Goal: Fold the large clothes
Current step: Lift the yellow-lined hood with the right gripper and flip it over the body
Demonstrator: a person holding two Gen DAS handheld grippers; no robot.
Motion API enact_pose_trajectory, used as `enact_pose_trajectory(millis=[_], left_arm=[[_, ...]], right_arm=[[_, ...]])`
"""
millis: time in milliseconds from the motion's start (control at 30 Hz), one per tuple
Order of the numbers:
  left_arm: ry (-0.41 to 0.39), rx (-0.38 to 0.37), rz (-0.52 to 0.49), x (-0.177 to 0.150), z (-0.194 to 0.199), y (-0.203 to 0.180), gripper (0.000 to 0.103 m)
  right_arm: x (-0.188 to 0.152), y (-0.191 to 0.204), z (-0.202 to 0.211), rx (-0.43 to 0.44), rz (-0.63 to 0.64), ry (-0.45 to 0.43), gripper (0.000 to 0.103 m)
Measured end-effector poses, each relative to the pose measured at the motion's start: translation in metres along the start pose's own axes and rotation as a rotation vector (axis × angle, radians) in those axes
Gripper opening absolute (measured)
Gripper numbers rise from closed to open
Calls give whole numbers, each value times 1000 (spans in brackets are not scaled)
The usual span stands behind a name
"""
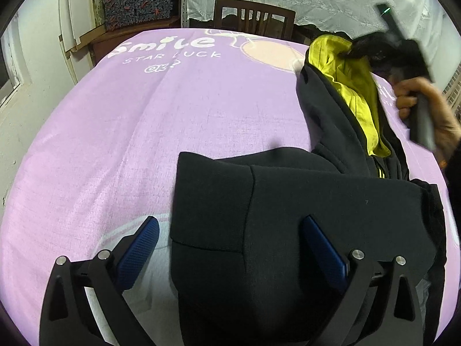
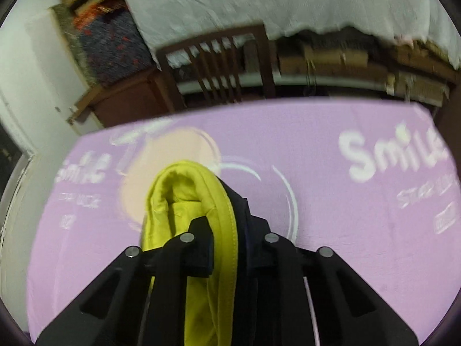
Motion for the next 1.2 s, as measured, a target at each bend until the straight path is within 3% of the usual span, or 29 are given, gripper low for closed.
enact_pose_trajectory(millis=[267,467,667,833,967,1067,1133,1200], left_arm=[[0,1,-1,0,0,0,100],[5,-7,-5,0,1,0,100],[6,-22,-2,-1,4,3,100],[-30,6,15,0,12,11,100],[-80,72,20,0,26,22,100],[-94,75,30,-6,43,27,100],[-116,77,15,-14,58,26,100],[-142,87,-15,-22,71,20,100]], right_arm=[[-9,42,120,-22,144,-129,13],[-58,75,205,-53,248,-198,13],[-134,106,265,-52,327,-233,13],[-216,125,278,-38,396,-168,14],[-295,134,247,-87,541,24,19],[-336,137,242,-145,658,87,34],[-350,132,257,-135,656,59,47],[-356,127,272,-115,630,28,54]])
Point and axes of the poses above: each gripper's, at about its wrist camera, not at the fingertips, and z roughly against the way its jaws point, y to its left, x to its top, the point moved 5 cm from there along -z, roughly the way its jaws point, and after that the axes turned 13 degrees about z, right-handed, at the moved point
